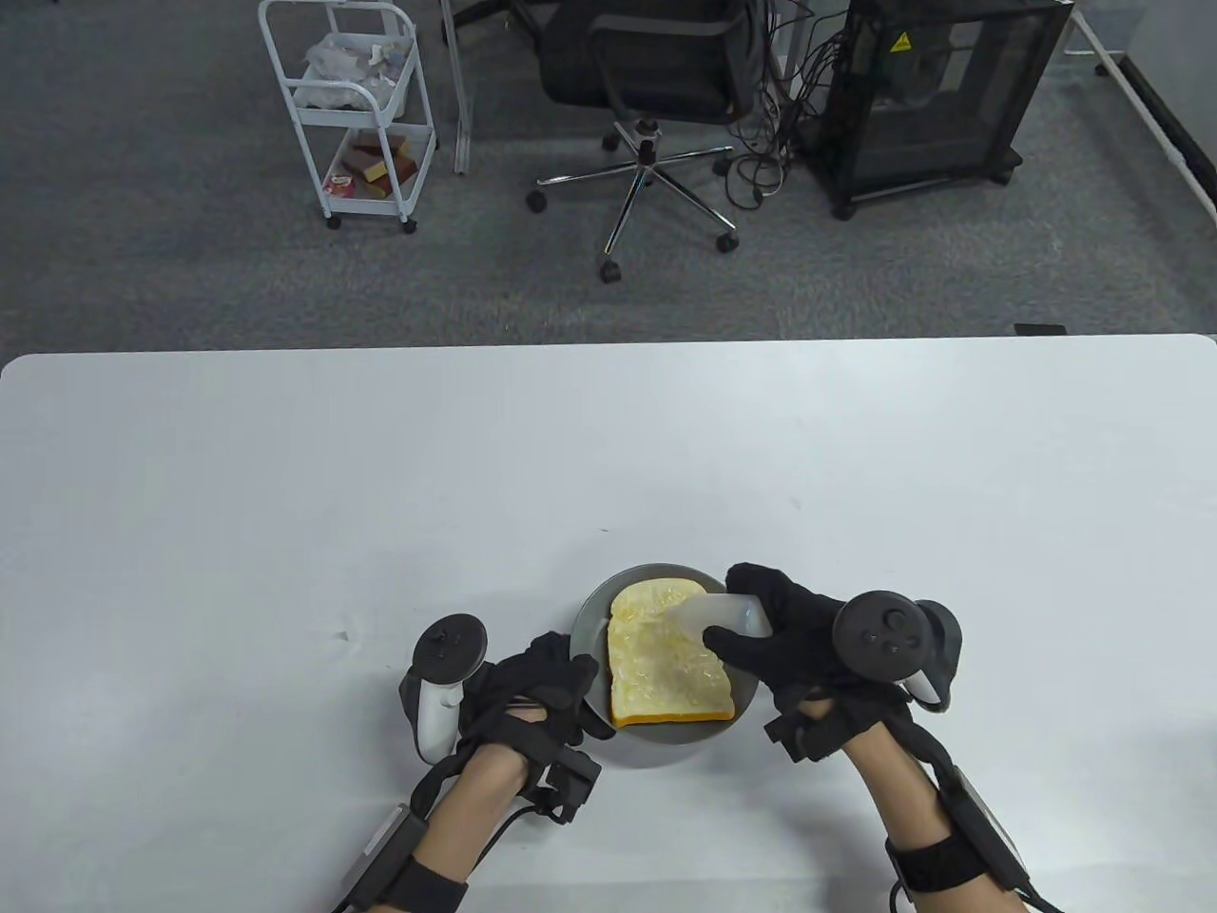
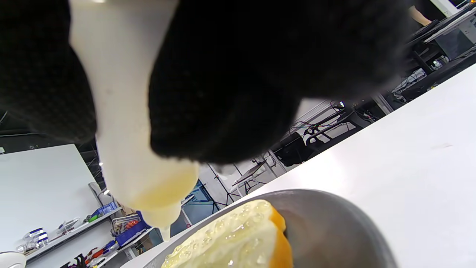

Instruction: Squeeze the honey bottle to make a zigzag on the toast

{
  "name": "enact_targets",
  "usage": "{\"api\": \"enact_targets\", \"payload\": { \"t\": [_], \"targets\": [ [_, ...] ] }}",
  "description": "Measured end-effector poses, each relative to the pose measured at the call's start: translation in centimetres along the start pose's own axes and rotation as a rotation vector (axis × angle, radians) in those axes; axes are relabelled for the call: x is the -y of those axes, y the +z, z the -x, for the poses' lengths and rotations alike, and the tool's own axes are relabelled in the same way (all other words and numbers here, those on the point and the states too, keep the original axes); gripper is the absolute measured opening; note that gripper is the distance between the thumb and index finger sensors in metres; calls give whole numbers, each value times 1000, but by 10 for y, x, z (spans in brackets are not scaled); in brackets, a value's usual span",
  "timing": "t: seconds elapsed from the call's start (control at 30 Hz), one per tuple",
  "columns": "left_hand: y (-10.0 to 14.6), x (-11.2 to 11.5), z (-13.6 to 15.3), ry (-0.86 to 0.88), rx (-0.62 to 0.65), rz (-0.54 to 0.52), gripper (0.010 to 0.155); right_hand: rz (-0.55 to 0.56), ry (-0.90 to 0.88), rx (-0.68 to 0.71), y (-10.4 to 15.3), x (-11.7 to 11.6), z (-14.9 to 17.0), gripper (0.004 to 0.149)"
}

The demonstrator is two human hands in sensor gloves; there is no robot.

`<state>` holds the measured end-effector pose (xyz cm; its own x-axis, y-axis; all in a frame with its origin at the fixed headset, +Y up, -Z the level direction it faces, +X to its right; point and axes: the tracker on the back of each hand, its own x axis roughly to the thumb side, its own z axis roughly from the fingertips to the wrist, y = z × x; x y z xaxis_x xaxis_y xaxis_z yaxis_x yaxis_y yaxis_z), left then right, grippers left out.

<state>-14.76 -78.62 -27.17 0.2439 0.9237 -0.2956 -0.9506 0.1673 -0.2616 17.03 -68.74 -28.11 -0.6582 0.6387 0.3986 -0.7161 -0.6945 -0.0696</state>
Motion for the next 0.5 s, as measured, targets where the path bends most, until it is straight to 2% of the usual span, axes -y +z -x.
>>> {"api": "enact_targets", "payload": {
  "t": [0.5],
  "targets": [
    [0,1,0,-2,-2,2,50,-25,-3,16,-6,-12,-9,73]
  ]
}}
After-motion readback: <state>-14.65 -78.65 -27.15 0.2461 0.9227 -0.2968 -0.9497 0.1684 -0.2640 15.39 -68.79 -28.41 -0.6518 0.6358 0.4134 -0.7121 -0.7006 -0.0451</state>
